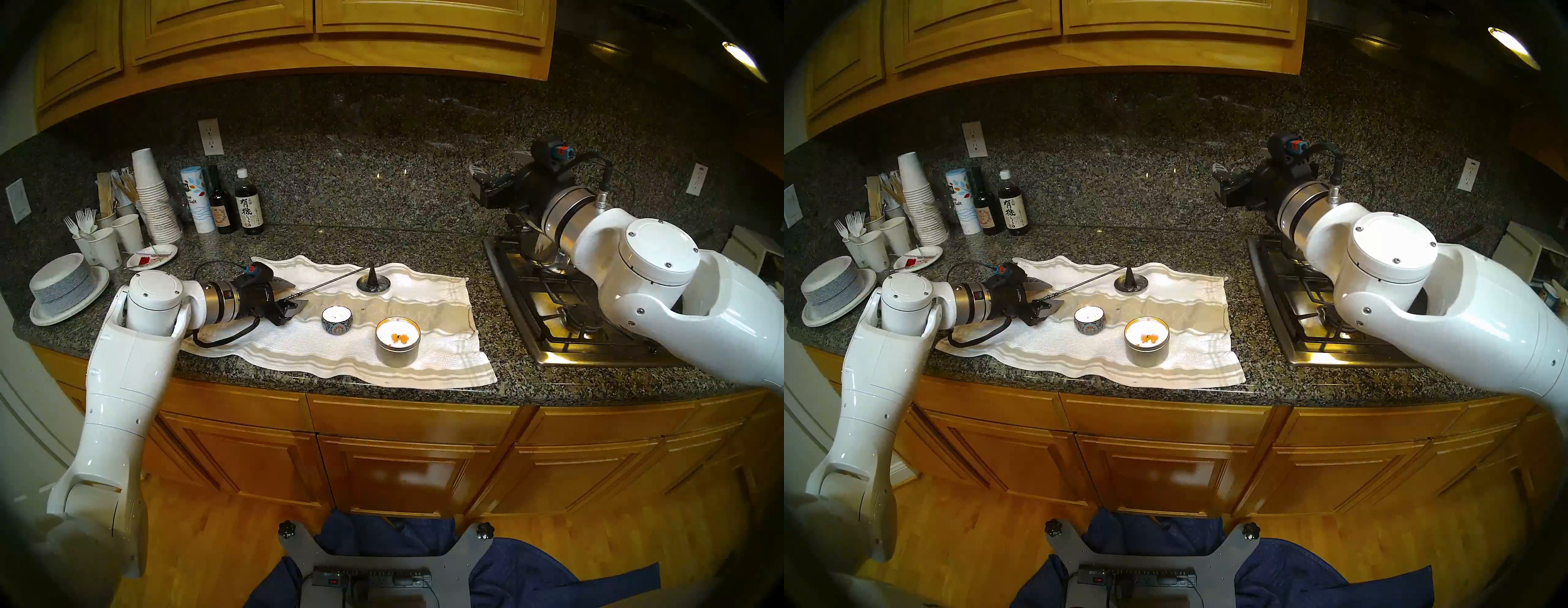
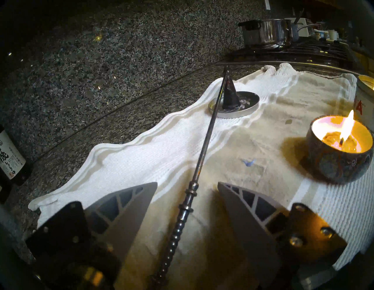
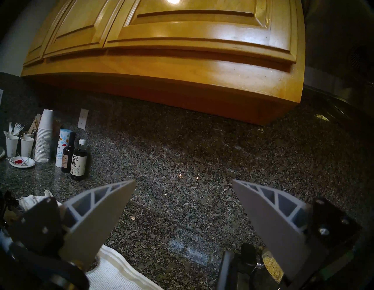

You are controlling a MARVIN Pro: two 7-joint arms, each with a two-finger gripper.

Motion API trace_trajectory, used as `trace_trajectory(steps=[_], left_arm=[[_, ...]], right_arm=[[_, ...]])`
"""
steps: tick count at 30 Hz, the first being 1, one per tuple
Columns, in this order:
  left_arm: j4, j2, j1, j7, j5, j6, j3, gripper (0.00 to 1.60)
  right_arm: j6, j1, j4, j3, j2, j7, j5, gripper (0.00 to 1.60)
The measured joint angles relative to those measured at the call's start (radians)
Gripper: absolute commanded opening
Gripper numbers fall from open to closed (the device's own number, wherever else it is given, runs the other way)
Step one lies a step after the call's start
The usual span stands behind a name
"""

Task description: Put out candle flame

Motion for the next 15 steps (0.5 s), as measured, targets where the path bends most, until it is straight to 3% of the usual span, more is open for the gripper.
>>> trace_trajectory(steps=[3, 4, 15], left_arm=[[0.009, 0.0, -0.005, 0.001, 0.0, 0.0, 0.005, 1.03], [0.011, 0.0, -0.006, 0.001, 0.0, 0.0, 0.006, 0.93], [0.025, 0.002, -0.009, -0.001, -0.002, 0.0, 0.01, 0.78]], right_arm=[[-0.002, 0.0, 0.006, -0.001, -0.001, 0.0, 0.0, 1.6], [-0.002, 0.0, 0.008, -0.002, -0.001, 0.0, 0.0, 1.6], [-0.005, 0.0, 0.017, -0.006, -0.016, 0.0, 0.0, 1.6]])
